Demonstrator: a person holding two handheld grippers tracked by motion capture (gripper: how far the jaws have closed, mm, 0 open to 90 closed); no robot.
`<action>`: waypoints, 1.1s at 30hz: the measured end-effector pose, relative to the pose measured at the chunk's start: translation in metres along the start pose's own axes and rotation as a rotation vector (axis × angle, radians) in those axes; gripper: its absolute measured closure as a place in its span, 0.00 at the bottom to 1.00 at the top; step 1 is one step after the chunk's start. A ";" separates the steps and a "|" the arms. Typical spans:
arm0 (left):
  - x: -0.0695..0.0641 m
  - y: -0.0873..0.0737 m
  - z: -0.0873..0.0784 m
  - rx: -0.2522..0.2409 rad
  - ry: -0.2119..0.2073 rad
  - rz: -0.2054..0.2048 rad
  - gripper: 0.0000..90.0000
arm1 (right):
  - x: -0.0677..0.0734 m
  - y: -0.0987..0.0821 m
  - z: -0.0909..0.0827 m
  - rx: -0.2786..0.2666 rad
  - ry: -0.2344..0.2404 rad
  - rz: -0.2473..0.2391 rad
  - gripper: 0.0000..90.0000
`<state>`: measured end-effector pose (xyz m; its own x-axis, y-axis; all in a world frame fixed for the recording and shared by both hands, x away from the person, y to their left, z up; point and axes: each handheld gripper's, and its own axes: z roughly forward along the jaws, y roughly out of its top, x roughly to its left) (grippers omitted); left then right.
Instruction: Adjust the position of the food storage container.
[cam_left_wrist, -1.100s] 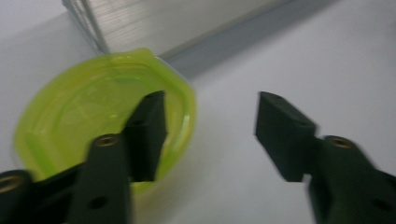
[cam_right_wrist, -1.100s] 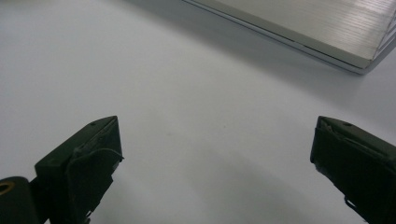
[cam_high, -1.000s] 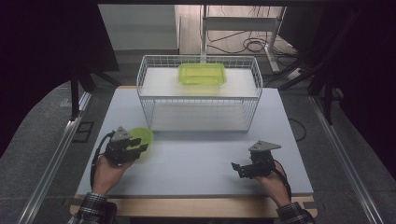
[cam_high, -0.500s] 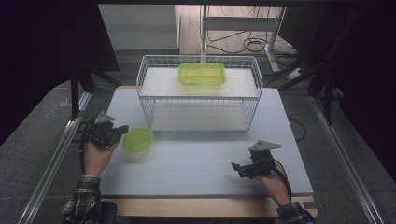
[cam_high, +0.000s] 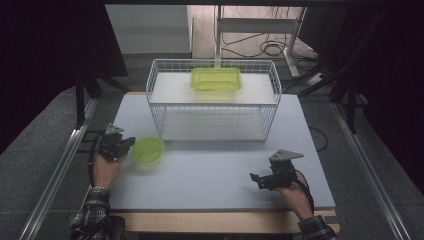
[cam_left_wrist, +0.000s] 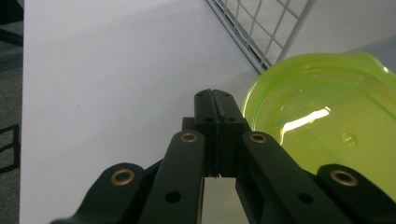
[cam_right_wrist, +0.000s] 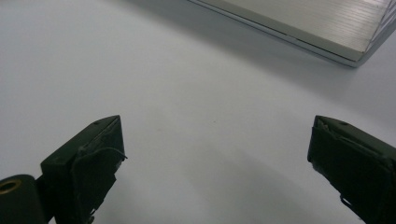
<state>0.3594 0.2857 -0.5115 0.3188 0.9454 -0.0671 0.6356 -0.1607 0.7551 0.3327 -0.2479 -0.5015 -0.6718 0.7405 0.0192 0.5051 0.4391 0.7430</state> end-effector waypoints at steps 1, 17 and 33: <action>-0.001 0.000 0.000 -0.001 -0.002 0.001 1.00 | 0.000 0.000 0.000 0.000 0.001 0.000 0.04; -0.039 0.001 0.003 -0.002 -0.080 0.046 1.00 | 0.002 0.000 0.002 0.014 0.011 -0.009 0.05; -0.095 0.008 0.010 0.026 -0.177 0.108 1.00 | 0.003 -0.002 0.004 0.026 0.019 -0.014 0.05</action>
<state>0.3411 0.1922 -0.5056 0.5031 0.8581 -0.1024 0.6082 -0.2673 0.7474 0.3318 -0.2445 -0.5050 -0.6888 0.7247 0.0218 0.5097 0.4626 0.7254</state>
